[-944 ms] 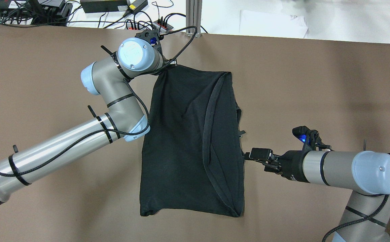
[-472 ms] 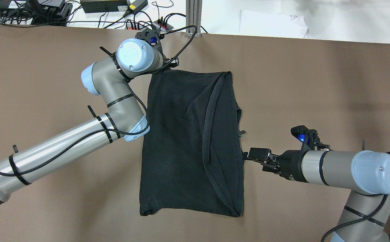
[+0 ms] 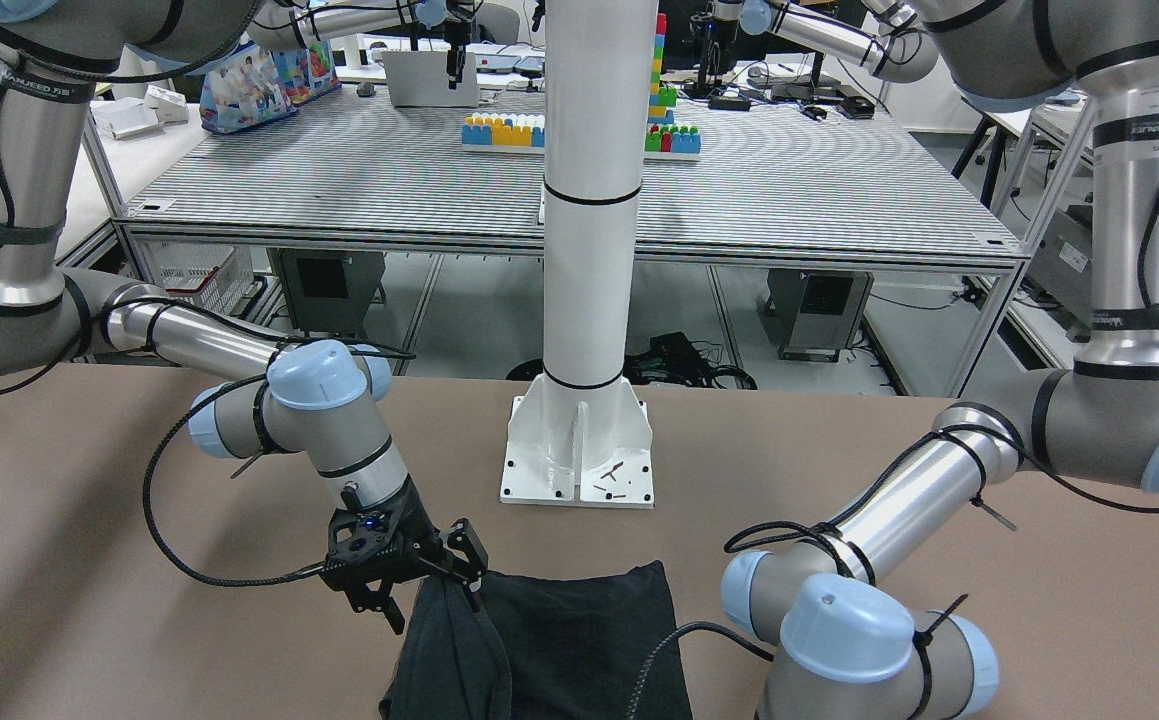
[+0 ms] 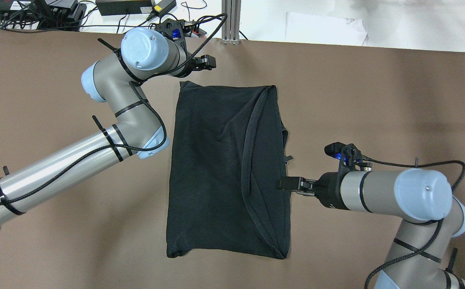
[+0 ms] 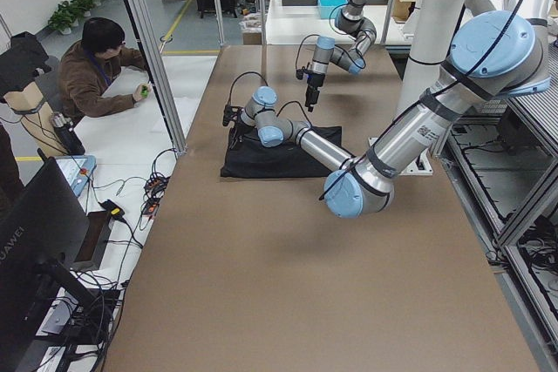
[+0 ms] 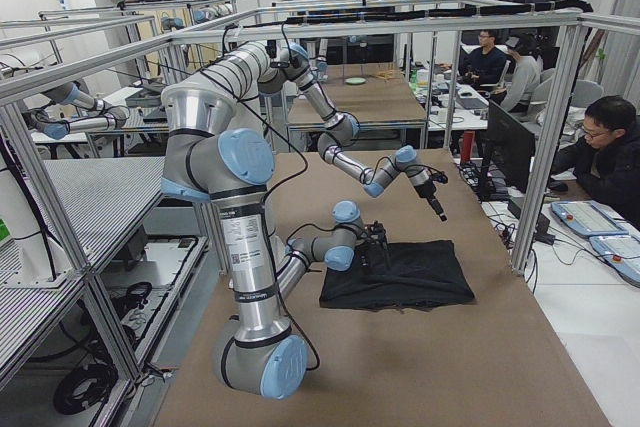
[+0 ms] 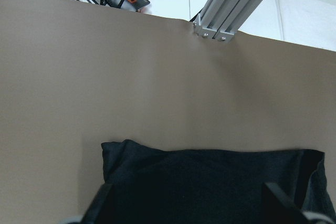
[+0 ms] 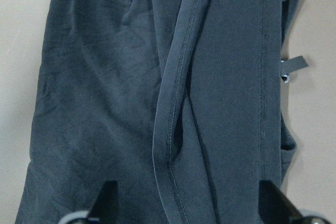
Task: Fold clothes
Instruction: 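Open and withdraw the left gripper while the right gripper moves to the shirt's center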
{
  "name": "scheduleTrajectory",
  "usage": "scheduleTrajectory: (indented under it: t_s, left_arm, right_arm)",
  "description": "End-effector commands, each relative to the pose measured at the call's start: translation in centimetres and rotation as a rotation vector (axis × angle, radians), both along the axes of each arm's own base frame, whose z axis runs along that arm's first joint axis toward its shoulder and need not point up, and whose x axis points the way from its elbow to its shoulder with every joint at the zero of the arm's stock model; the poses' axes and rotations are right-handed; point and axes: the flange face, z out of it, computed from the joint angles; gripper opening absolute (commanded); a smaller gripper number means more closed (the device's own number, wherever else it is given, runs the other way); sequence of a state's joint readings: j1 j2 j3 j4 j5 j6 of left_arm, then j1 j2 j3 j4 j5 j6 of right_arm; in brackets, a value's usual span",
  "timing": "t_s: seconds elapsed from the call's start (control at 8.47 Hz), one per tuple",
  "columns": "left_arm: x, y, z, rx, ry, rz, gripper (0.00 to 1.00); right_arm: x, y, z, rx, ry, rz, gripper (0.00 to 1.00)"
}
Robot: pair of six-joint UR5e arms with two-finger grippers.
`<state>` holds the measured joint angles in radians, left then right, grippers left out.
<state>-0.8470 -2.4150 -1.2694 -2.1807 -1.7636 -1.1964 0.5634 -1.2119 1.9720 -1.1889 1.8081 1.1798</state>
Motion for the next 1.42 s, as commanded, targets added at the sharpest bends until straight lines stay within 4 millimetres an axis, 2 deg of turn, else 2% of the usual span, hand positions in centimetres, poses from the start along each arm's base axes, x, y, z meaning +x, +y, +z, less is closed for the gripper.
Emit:
scheduleTrajectory:
  t_s: [0.0, 0.12, 0.24, 0.47, 0.71, 0.83, 1.06, 1.18, 1.3]
  left_arm:
    - [-6.2, 0.8, 4.6, 0.065, -0.044, 0.094, 1.00]
    - [-6.7, 0.6, 5.2, 0.062, -0.051, 0.088, 1.00]
    - [-6.6, 0.4, 5.7, 0.055, -0.058, 0.086, 1.00]
    - [-6.7, 0.3, 5.7, 0.055, -0.060, 0.080, 1.00]
    - [-6.7, 0.3, 5.9, 0.053, -0.063, 0.079, 1.00]
    - [-6.6, 0.3, 5.9, 0.049, -0.060, 0.077, 1.00]
    - [-6.6, 0.3, 5.9, 0.047, -0.059, 0.076, 1.00]
    - [-6.6, 0.3, 6.0, 0.048, -0.063, 0.078, 1.00]
    - [-6.5, 0.3, 6.0, 0.050, -0.064, 0.080, 1.00]
  right_arm:
    - [-4.2, -2.6, -1.2, 0.075, 0.106, -0.005, 0.94]
    - [-7.0, -2.7, -1.2, 0.087, 0.137, 0.008, 0.93]
    - [-8.8, -2.8, -0.5, 0.088, 0.167, 0.017, 0.93]
    - [-12.8, -4.5, -0.6, 0.085, 0.214, 0.035, 0.92]
    - [-14.0, -5.2, -0.2, 0.074, 0.241, 0.036, 0.88]
    - [-14.3, -5.5, 0.3, 0.069, 0.263, 0.047, 0.79]
    - [-15.2, -4.7, 0.5, 0.077, 0.274, 0.053, 0.63]
    - [-15.3, -4.7, 0.2, 0.070, 0.291, 0.054, 0.57]
    - [-15.5, -4.9, -0.9, 0.062, 0.326, 0.062, 0.56]
